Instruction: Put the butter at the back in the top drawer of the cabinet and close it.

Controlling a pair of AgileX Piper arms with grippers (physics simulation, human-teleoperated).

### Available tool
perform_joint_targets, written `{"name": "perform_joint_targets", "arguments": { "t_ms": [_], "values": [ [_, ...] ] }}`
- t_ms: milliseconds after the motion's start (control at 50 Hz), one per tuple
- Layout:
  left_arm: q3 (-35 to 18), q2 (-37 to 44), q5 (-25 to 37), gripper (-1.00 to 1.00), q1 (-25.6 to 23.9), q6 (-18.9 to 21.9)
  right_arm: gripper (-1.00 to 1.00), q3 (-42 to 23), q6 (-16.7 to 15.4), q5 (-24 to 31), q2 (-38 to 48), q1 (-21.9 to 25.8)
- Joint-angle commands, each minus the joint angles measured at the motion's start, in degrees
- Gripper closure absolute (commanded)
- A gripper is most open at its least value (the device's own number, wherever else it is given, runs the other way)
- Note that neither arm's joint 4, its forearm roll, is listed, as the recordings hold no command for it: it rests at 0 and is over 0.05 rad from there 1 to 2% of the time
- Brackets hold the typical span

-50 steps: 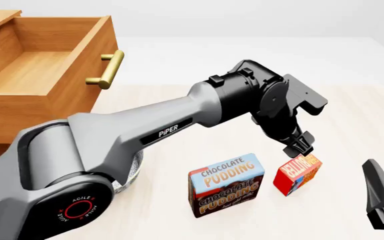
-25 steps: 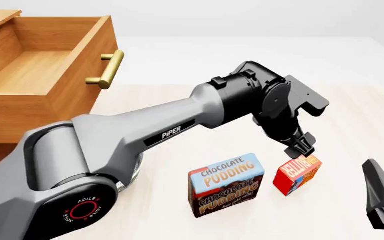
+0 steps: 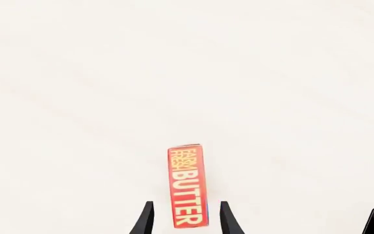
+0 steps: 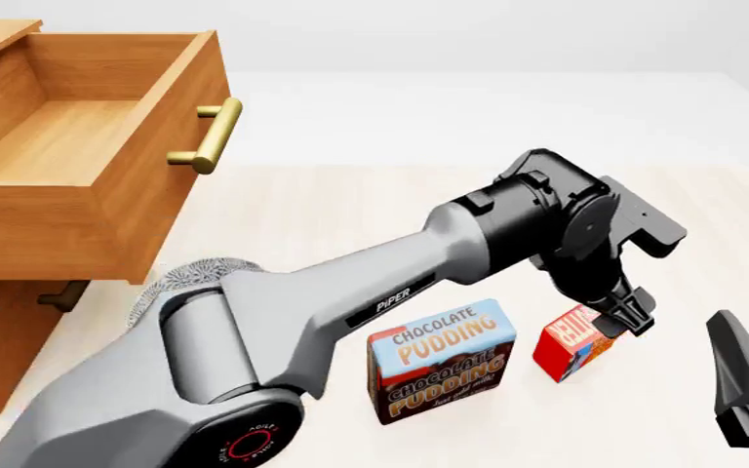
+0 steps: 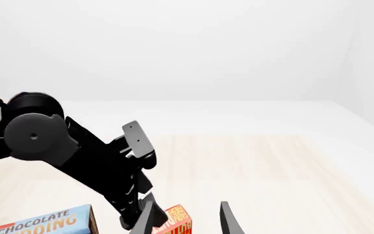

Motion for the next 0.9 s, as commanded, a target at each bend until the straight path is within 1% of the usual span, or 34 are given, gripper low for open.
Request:
{"name": "perform_joint_targets", "arguments": {
  "t_ms": [20,80,100,160,780,800,820,900],
  "values": [
    [-4.1,2.7,1.8,-1.0,-0.8,-0.4,-1.0,0.0,0.0,0.0,0.0,0.0],
    [-4.1,2.7,1.8,-1.0,-0.8,-0.4,-1.0,0.0,0.0,0.0,0.0,0.0],
    [-6.7,5.0,3.0,-1.0,-1.5,-0.8,-1.0,0.0,0.0,0.0,0.0,0.0],
    [-8.2,5.7,3.8,-1.0,-1.5,-0.8,-1.0,0.0,0.0,0.0,0.0,0.0],
    [-8.3,6.1,3.7,-1.0,-1.1,-0.8,-1.0,0.0,0.0,0.0,0.0,0.0],
    [-4.3,4.0,1.2,-1.0,-0.4,-1.0,-1.0,0.0,0.0,0.0,0.0,0.0],
    [-2.6,3.1,0.3,-1.0,-0.2,-1.0,-1.0,0.0,0.0,0.0,0.0,0.0],
    [0.5,1.3,-1.4,-1.0,0.2,-0.8,-1.0,0.0,0.0,0.0,0.0,0.0]
  ]
}}
